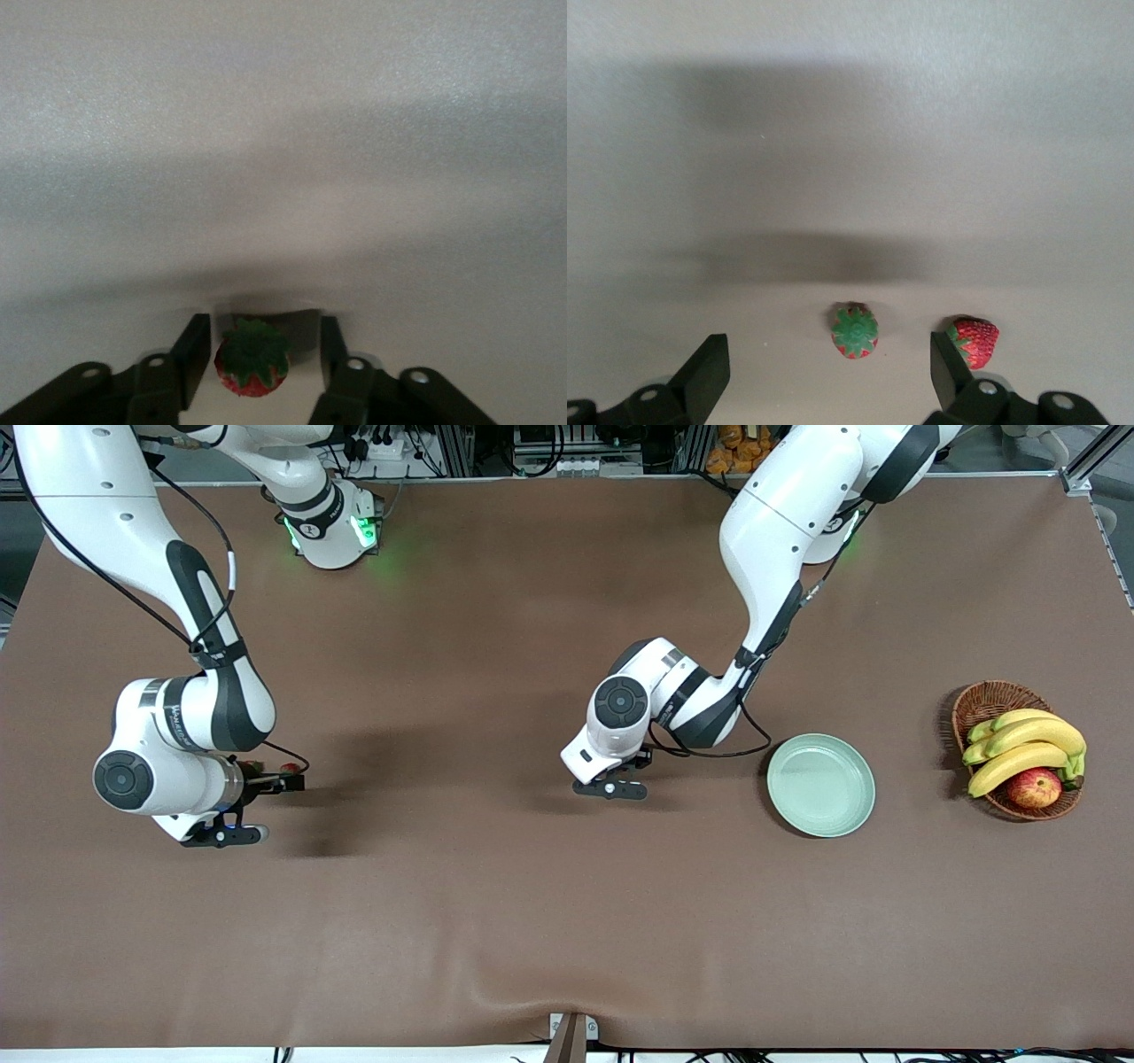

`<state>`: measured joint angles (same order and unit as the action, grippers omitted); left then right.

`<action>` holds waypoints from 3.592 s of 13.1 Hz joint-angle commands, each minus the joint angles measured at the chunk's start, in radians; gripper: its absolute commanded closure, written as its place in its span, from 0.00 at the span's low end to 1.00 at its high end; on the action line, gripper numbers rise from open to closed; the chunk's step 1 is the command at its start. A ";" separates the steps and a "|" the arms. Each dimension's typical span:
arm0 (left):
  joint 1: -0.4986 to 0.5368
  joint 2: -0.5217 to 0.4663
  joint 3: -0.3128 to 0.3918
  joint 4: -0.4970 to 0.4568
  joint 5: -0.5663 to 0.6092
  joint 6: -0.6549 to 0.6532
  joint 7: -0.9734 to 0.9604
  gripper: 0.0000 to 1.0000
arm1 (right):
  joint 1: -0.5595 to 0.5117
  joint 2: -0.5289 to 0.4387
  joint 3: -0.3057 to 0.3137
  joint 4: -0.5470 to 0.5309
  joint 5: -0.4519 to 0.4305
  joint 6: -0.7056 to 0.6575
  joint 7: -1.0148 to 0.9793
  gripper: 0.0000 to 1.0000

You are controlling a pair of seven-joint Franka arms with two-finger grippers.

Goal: Collect all strawberries into plate
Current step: 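Grasp the strawberry with the left gripper from the right gripper, then carry the strawberry over the plate with the left gripper while the right gripper returns, then release the strawberry onto the plate while the right gripper grasps another, then carry the second strawberry mid-table with the right gripper while the left gripper approaches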

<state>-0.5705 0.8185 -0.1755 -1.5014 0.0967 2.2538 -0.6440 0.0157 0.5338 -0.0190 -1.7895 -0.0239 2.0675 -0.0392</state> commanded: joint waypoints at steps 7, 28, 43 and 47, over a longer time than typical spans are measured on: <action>0.114 -0.142 0.004 -0.033 0.020 -0.132 0.092 1.00 | -0.051 0.035 0.025 -0.070 -0.030 0.043 -0.039 0.09; 0.486 -0.390 -0.030 -0.109 0.077 -0.356 0.099 0.00 | 0.252 0.073 0.090 0.131 0.287 0.132 0.307 1.00; 0.506 -0.607 -0.076 -0.123 -0.026 -0.467 0.310 0.00 | 0.684 0.393 0.080 0.409 0.668 0.704 0.774 0.92; 0.451 -0.587 -0.096 -0.267 -0.025 -0.268 0.248 0.00 | 0.695 0.417 0.080 0.415 0.662 0.726 0.803 0.38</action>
<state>-0.1023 0.2467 -0.2675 -1.6867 0.0820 1.8881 -0.3741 0.6983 0.9254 0.0741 -1.4151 0.6226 2.7914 0.7519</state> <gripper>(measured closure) 0.000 0.700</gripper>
